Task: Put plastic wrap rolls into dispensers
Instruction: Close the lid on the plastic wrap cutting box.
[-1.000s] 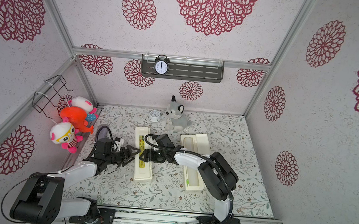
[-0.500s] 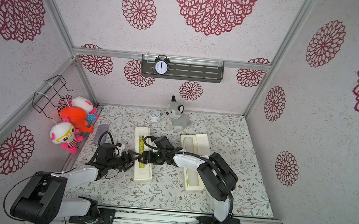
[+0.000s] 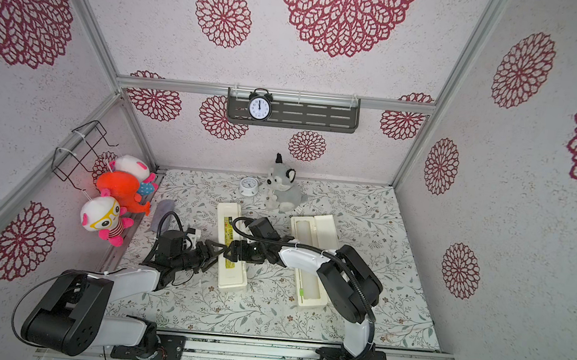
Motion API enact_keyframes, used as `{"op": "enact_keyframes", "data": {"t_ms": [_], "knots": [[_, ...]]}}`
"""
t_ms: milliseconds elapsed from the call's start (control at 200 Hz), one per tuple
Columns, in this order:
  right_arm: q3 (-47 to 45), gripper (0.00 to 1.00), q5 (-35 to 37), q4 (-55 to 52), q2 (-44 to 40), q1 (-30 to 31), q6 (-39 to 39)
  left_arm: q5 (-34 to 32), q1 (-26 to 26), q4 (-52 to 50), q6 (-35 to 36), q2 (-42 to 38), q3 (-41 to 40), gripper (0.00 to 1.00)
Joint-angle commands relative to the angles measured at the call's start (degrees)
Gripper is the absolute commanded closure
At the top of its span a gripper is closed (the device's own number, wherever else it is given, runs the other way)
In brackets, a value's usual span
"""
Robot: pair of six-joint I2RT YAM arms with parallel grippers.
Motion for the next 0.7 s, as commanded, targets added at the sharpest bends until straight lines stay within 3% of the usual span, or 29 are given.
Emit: {"op": "enact_keyframes", "data": {"t_ms": [0, 165, 290, 470, 696], "knots": [[2.1, 0.16, -5.2, 3.4, 0.5, 2.2, 0.7, 3.1, -3.8, -0.2, -2.9, 0.4, -0.4, 0.33], [2.9, 0.16, -5.2, 3.2, 0.5, 2.1, 0.5, 8.1, -5.3, -7.1, -1.2, -2.7, 0.2, 0.22], [2.9, 0.16, -5.3, 3.9, 0.8, 2.0, 0.8, 8.5, -5.2, -11.9, -1.1, -7.6, -0.2, 0.19], [3.1, 0.16, -5.7, 4.1, 1.3, 1.9, 0.9, 9.1, -7.2, -12.3, -2.5, -11.5, -1.3, 0.18], [2.9, 0.16, -5.9, 4.8, 1.2, 1.7, 1.4, 8.7, -8.4, -13.4, -1.9, -10.0, -3.6, 0.20]]}}
